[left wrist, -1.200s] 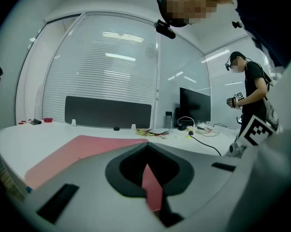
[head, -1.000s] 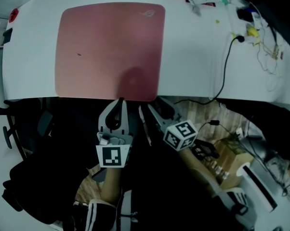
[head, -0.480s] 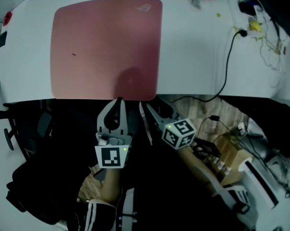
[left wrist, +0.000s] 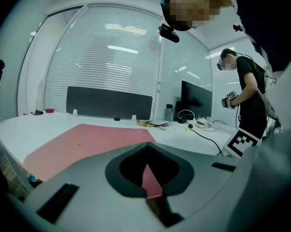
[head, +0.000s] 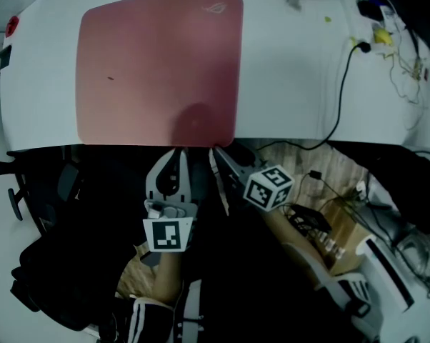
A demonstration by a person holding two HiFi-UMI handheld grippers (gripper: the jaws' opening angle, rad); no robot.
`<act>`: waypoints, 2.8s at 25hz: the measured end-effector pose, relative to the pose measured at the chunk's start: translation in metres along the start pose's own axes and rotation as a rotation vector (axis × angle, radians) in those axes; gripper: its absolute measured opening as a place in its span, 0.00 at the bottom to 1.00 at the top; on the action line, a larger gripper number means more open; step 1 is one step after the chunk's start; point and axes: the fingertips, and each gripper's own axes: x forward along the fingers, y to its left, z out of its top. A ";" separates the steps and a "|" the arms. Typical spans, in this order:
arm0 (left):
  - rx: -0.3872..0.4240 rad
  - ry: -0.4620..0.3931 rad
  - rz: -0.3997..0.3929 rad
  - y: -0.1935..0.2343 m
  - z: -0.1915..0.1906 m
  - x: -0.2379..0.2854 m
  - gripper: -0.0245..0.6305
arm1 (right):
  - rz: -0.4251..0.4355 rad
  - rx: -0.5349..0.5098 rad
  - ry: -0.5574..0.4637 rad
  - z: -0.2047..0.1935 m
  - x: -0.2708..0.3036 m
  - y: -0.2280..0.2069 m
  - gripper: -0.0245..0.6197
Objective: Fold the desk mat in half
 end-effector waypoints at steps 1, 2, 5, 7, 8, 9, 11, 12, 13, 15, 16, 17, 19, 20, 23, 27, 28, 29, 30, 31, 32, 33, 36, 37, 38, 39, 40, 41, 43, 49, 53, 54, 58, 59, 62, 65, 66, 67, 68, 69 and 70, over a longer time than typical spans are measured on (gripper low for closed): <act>-0.001 0.000 0.004 0.001 0.000 -0.002 0.04 | -0.002 -0.001 0.002 0.000 -0.001 -0.001 0.29; -0.002 0.000 0.008 0.001 0.000 -0.003 0.04 | -0.006 -0.003 0.002 0.000 -0.002 -0.002 0.25; 0.001 0.003 0.022 0.005 0.000 -0.008 0.04 | -0.003 -0.022 -0.001 0.003 -0.004 -0.001 0.16; 0.000 0.000 0.033 0.007 0.000 -0.010 0.04 | 0.004 -0.030 0.000 0.004 -0.004 0.004 0.11; 0.000 -0.001 0.038 0.008 0.000 -0.011 0.04 | 0.005 -0.034 0.001 0.005 -0.004 0.005 0.09; 0.001 -0.001 0.041 0.008 0.000 -0.012 0.04 | 0.006 -0.039 0.002 0.005 -0.004 0.007 0.08; 0.005 -0.006 0.043 0.009 0.001 -0.013 0.04 | 0.008 -0.042 0.007 0.005 -0.004 0.009 0.07; 0.005 -0.011 0.043 0.009 0.002 -0.014 0.04 | 0.008 -0.040 0.008 0.005 -0.004 0.009 0.07; 0.004 -0.015 0.044 0.009 0.003 -0.015 0.04 | 0.009 -0.039 0.009 0.005 -0.005 0.010 0.07; 0.000 -0.018 0.049 0.010 0.004 -0.015 0.04 | 0.017 -0.046 0.012 0.006 -0.005 0.013 0.06; -0.001 -0.020 0.052 0.010 0.004 -0.015 0.04 | 0.021 -0.053 0.015 0.008 -0.005 0.014 0.06; -0.002 -0.021 0.057 0.010 0.005 -0.014 0.04 | 0.027 -0.061 0.019 0.010 -0.006 0.015 0.06; -0.002 -0.021 0.067 0.011 0.005 -0.014 0.04 | 0.040 -0.073 0.024 0.014 -0.006 0.017 0.06; -0.001 -0.024 0.071 0.011 0.006 -0.014 0.04 | 0.045 -0.080 0.026 0.015 -0.007 0.018 0.06; 0.005 -0.032 0.086 0.012 0.008 -0.015 0.04 | 0.071 -0.119 0.026 0.021 -0.006 0.025 0.06; 0.020 -0.064 0.106 0.017 0.022 -0.015 0.04 | 0.116 -0.180 0.014 0.034 0.002 0.041 0.06; 0.022 -0.069 0.111 0.018 0.025 -0.016 0.04 | 0.122 -0.185 0.012 0.037 0.004 0.046 0.06; 0.025 -0.074 0.116 0.020 0.029 -0.017 0.04 | 0.127 -0.188 0.011 0.039 0.007 0.049 0.06; 0.027 -0.081 0.120 0.021 0.033 -0.018 0.04 | 0.133 -0.191 0.010 0.041 0.009 0.053 0.06; 0.029 -0.089 0.123 0.021 0.036 -0.020 0.04 | 0.140 -0.195 0.009 0.043 0.011 0.057 0.06; 0.030 -0.097 0.127 0.022 0.040 -0.021 0.04 | 0.146 -0.202 0.008 0.046 0.013 0.060 0.06; 0.028 -0.105 0.131 0.022 0.043 -0.023 0.04 | 0.151 -0.212 0.008 0.049 0.014 0.063 0.06; 0.017 -0.126 0.140 0.023 0.051 -0.029 0.04 | 0.152 -0.232 0.007 0.055 0.018 0.071 0.06; 0.015 -0.133 0.143 0.023 0.054 -0.032 0.04 | 0.153 -0.237 0.007 0.058 0.020 0.074 0.06; 0.014 -0.138 0.147 0.025 0.056 -0.034 0.04 | 0.155 -0.244 0.007 0.060 0.022 0.078 0.06; 0.013 -0.143 0.152 0.027 0.059 -0.036 0.04 | 0.158 -0.253 0.007 0.063 0.025 0.082 0.06; 0.013 -0.148 0.158 0.031 0.062 -0.038 0.04 | 0.162 -0.262 0.006 0.066 0.029 0.086 0.06; 0.012 -0.153 0.164 0.034 0.065 -0.040 0.04 | 0.166 -0.269 0.005 0.068 0.032 0.091 0.06; 0.014 -0.165 0.171 0.042 0.071 -0.043 0.04 | 0.172 -0.281 0.004 0.074 0.040 0.099 0.06; 0.023 -0.175 0.173 0.067 0.084 -0.045 0.04 | 0.182 -0.316 0.005 0.090 0.066 0.123 0.06; 0.031 -0.172 0.167 0.086 0.093 -0.040 0.04 | 0.177 -0.313 0.010 0.096 0.087 0.135 0.06; 0.030 -0.171 0.163 0.091 0.094 -0.039 0.04 | 0.172 -0.308 0.012 0.098 0.093 0.138 0.06; 0.015 -0.166 0.132 0.108 0.101 -0.031 0.04 | 0.149 -0.287 0.012 0.112 0.112 0.148 0.06; 0.008 -0.164 0.127 0.114 0.103 -0.029 0.04 | 0.143 -0.285 0.011 0.115 0.116 0.151 0.06; -0.004 -0.169 0.118 0.135 0.109 -0.023 0.04 | 0.126 -0.292 0.014 0.122 0.134 0.160 0.06; -0.004 -0.190 0.107 0.153 0.119 -0.011 0.04 | 0.110 -0.305 0.020 0.130 0.149 0.166 0.06; -0.003 -0.198 0.102 0.159 0.122 -0.007 0.04 | 0.104 -0.305 0.021 0.132 0.154 0.167 0.06; -0.005 -0.204 0.097 0.164 0.125 -0.004 0.04 | 0.097 -0.304 0.022 0.134 0.159 0.168 0.06; -0.012 -0.207 0.093 0.170 0.127 -0.002 0.04 | 0.090 -0.303 0.023 0.136 0.164 0.170 0.06; -0.017 -0.210 0.090 0.176 0.129 0.000 0.04 | 0.083 -0.302 0.022 0.138 0.169 0.171 0.06; -0.019 -0.213 0.087 0.183 0.131 0.002 0.04 | 0.078 -0.301 0.020 0.141 0.174 0.173 0.06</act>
